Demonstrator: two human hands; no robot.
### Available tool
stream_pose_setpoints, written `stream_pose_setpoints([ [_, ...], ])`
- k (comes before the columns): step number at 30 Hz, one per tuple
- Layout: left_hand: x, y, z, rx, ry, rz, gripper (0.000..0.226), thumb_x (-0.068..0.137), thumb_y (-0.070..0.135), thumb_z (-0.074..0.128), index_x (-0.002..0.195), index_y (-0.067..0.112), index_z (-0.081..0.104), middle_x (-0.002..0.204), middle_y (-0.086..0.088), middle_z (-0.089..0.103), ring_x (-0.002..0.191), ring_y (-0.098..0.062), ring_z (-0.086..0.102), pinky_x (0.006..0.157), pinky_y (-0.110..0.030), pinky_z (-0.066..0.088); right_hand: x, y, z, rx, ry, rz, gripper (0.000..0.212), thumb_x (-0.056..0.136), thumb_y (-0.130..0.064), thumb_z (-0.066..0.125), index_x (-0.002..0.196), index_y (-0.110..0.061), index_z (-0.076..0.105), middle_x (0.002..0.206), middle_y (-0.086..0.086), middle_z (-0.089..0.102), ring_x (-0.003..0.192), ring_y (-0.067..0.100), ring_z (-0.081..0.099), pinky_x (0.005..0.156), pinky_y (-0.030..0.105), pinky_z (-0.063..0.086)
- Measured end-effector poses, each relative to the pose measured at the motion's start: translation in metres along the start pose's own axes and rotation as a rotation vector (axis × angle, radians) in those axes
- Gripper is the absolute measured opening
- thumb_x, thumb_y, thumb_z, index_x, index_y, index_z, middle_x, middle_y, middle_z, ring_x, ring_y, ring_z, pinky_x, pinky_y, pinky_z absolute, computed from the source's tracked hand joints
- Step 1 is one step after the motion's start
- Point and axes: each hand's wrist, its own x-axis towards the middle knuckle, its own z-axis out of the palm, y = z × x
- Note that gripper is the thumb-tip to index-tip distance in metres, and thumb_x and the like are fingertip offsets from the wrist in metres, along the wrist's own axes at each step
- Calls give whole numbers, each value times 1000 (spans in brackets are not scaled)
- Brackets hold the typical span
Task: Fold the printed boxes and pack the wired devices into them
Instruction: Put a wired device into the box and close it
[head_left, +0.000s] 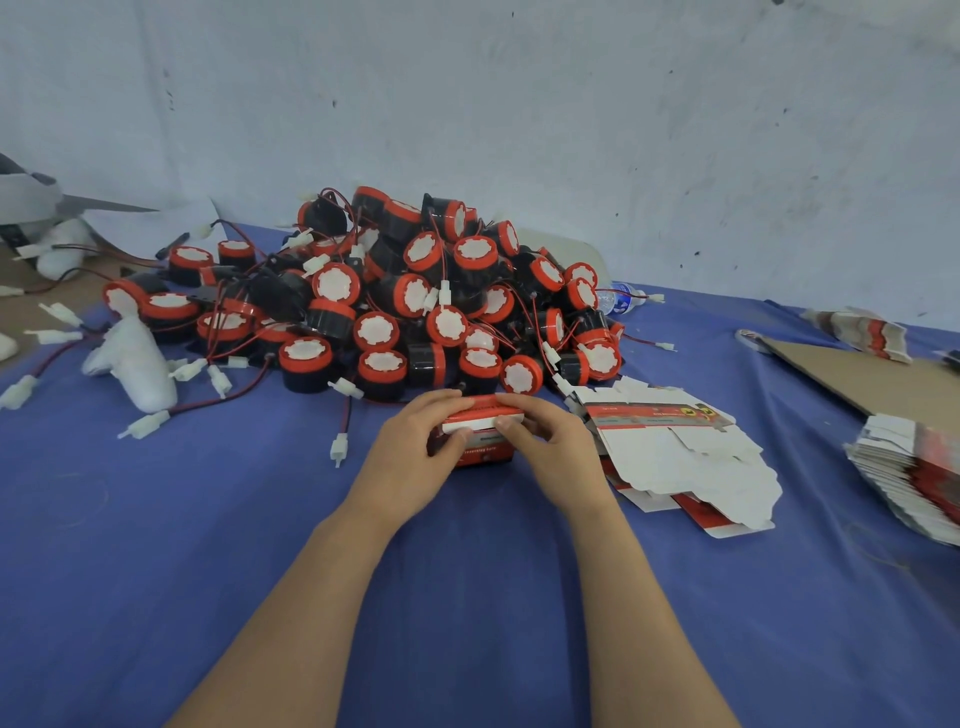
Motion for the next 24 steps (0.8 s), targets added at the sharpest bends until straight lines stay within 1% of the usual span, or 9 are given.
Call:
stream_pose_setpoints([
  [4,0,1,0,-33,2,-14,37,94,11,57,130,20,58,138,5,49,127,-11,46,103,-26,45,1,0,-3,-11,-58,14,27,96,-17,56,113,-36,63,113,-8,66,108,8,59,96,32,51],
  [8,1,2,3,-92,3,-57,39,96,6,52,131,22,56,144,9,42,128,-5,39,87,-2,41,0,-2,1,7,-34,0,29,96,-14,55,114,-35,63,112,-6,67,108,9,60,96,32,51],
  [10,2,2,3,-149,11,-105,40,97,3,47,130,24,57,147,11,38,130,-6,38,86,-5,42,0,-2,5,6,-5,2,27,96,-14,56,117,-29,65,111,-3,67,106,9,60,94,28,51],
  [14,4,5,4,-240,52,-174,42,98,1,39,127,24,59,151,11,34,135,-9,34,105,-28,43,0,-4,9,-38,-3,-12,28,96,-16,56,122,-24,64,108,-5,66,98,2,59,82,7,47],
  [16,4,7,5,-264,77,-198,42,99,1,35,125,21,61,153,9,32,138,-8,31,109,-31,39,1,-4,9,-41,-34,-10,31,97,-15,55,127,-20,62,116,-2,65,104,4,58,86,9,47],
  [20,6,9,6,-265,107,-230,42,99,3,32,119,21,65,156,6,27,139,-9,28,108,-30,39,1,-3,8,-29,-88,9,35,98,-12,52,132,-18,58,125,0,62,117,12,55,100,28,48],
  [22,5,11,6,-271,115,-254,34,100,11,38,115,26,65,156,8,25,135,-5,30,94,-15,42,0,-3,10,-23,-61,-3,35,97,-11,53,132,-19,57,123,-3,62,117,11,55,100,28,48],
  [23,5,10,7,-267,121,-262,29,101,16,42,113,28,64,156,8,26,133,-5,32,91,-13,41,-1,-3,12,-5,-32,-9,34,97,-10,54,129,-19,58,121,-6,62,115,10,56,98,27,48],
  [24,6,9,7,-246,127,-260,25,101,20,44,115,28,63,155,7,26,133,-8,34,95,-19,43,-1,-3,14,19,2,-14,30,96,-9,55,124,-21,59,116,-9,63,113,8,57,97,25,49],
])
